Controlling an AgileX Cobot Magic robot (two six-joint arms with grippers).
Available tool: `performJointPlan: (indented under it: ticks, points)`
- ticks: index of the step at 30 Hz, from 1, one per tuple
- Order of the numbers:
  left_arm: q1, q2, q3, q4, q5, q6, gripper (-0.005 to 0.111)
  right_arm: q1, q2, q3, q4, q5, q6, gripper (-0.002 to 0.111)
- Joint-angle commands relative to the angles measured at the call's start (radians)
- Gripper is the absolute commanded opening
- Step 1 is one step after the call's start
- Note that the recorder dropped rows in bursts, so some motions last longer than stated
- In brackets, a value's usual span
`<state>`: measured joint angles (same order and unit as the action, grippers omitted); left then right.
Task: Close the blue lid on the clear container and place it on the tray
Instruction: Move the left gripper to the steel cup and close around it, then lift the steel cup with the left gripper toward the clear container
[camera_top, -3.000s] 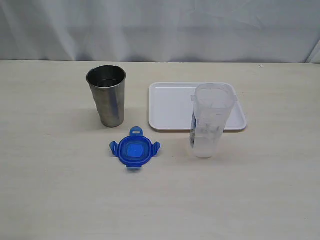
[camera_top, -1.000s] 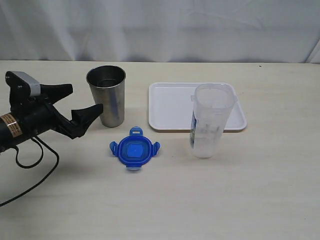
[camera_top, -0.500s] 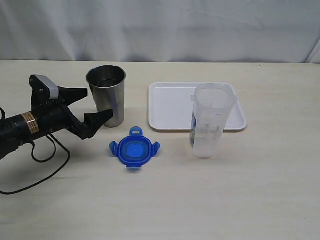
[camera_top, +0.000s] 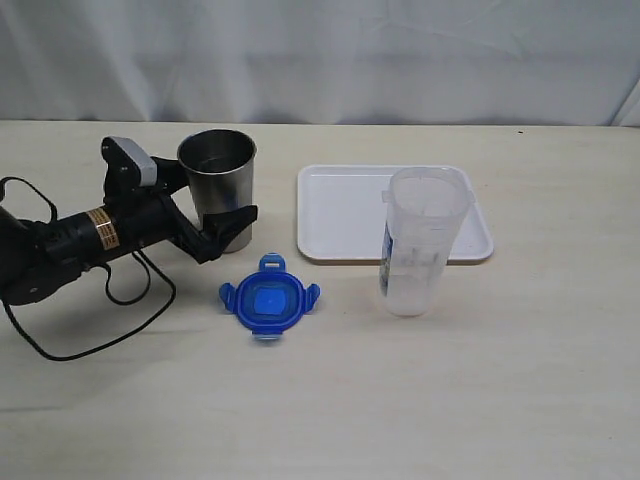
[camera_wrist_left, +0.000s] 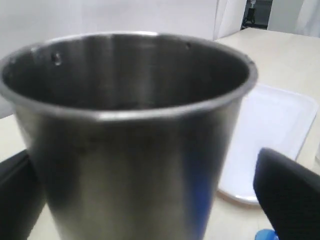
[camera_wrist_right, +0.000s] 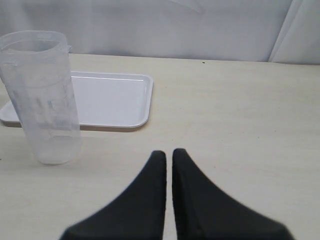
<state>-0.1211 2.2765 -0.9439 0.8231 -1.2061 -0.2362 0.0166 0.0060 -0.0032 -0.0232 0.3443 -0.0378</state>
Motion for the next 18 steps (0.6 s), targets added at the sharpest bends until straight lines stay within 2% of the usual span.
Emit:
performJointPlan:
  ticks: [1, 18]
  points:
    - [-0.019, 0.002, -0.013, -0.078, -0.015, -0.002, 0.104, -0.002, -0.006, 0.003, -0.007, -0.002, 0.0, 0.005]
    - [-0.021, 0.015, -0.047, -0.103, 0.012, 0.0, 0.104, -0.002, -0.006, 0.003, -0.007, -0.002, 0.0, 0.005]
